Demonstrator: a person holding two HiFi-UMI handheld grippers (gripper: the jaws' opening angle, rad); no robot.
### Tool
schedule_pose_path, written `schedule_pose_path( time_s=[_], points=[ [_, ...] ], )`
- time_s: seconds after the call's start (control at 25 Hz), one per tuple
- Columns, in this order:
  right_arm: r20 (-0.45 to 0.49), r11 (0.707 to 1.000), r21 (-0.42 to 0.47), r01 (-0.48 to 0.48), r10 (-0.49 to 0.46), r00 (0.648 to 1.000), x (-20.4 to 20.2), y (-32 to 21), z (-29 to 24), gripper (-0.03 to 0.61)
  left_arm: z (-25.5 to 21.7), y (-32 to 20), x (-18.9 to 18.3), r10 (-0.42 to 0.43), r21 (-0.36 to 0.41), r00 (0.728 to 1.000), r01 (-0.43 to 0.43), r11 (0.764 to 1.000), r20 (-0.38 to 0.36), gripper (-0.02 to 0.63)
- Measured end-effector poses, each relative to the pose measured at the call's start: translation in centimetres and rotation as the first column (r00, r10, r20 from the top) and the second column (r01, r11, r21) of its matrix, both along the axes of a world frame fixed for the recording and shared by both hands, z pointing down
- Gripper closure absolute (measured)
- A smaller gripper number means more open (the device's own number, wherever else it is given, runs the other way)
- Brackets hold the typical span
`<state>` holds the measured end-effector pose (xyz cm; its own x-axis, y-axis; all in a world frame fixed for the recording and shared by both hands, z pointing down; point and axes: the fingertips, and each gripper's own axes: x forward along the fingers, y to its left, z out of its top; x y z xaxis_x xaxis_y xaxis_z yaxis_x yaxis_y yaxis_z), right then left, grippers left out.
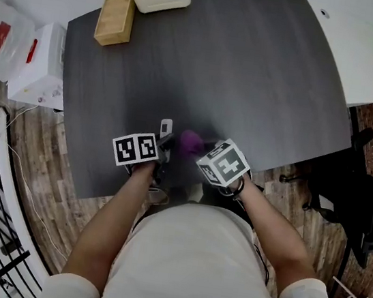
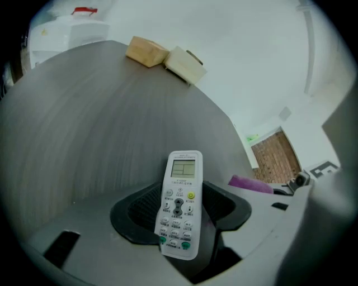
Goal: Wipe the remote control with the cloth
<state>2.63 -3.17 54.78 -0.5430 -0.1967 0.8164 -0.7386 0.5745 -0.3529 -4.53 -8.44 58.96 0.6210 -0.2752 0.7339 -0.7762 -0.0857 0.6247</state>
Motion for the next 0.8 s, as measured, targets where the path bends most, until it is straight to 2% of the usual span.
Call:
schedule_pose_path(
  time_s=[0.08, 0.16, 0.36, 0.52, 0.72, 0.8],
  points=[
    [0.020, 0.997, -0.041, -0.063, 0.064, 0.998, -0.2, -0.8, 0.5, 0.459, 0.0, 0.0, 0.1, -0.008, 0.005, 1.000, 0.008, 1.000, -0.001, 0.391],
    [0.023, 0.993, -0.062, -0.104, 0.106, 0.994, -0.3, -1.4, 0.7, 0.459, -0.3, 0.2, 0.2, -0.017, 0.004, 0.999, 0.018, 1.000, -0.032, 0.391],
    [0.021, 0.983, -0.097, -0.154, 0.156, 0.987, -0.5, -2.3, 1.4, 0.459, -1.1, 0.8, 1.2, -0.002, -0.004, 0.991, 0.002, 1.000, -0.135, 0.390],
    [0.004, 0.975, -0.091, -0.205, 0.206, 0.979, 0.2, -2.7, 1.3, 0.459, -1.4, 1.4, 0.9, -0.006, -0.007, 0.984, 0.005, 1.000, -0.179, 0.383],
    [0.043, 0.939, -0.175, -0.295, 0.306, 0.951, 0.0, -2.1, 2.4, 0.459, -1.4, 2.0, 0.8, -0.026, -0.039, 0.967, 0.017, 0.999, -0.254, 0.385],
    [0.051, 0.935, -0.180, -0.305, 0.318, 0.947, -0.5, -2.5, 2.6, 0.458, -1.3, 2.0, 0.8, -0.029, -0.042, 0.964, 0.019, 0.999, -0.265, 0.385]
  ],
)
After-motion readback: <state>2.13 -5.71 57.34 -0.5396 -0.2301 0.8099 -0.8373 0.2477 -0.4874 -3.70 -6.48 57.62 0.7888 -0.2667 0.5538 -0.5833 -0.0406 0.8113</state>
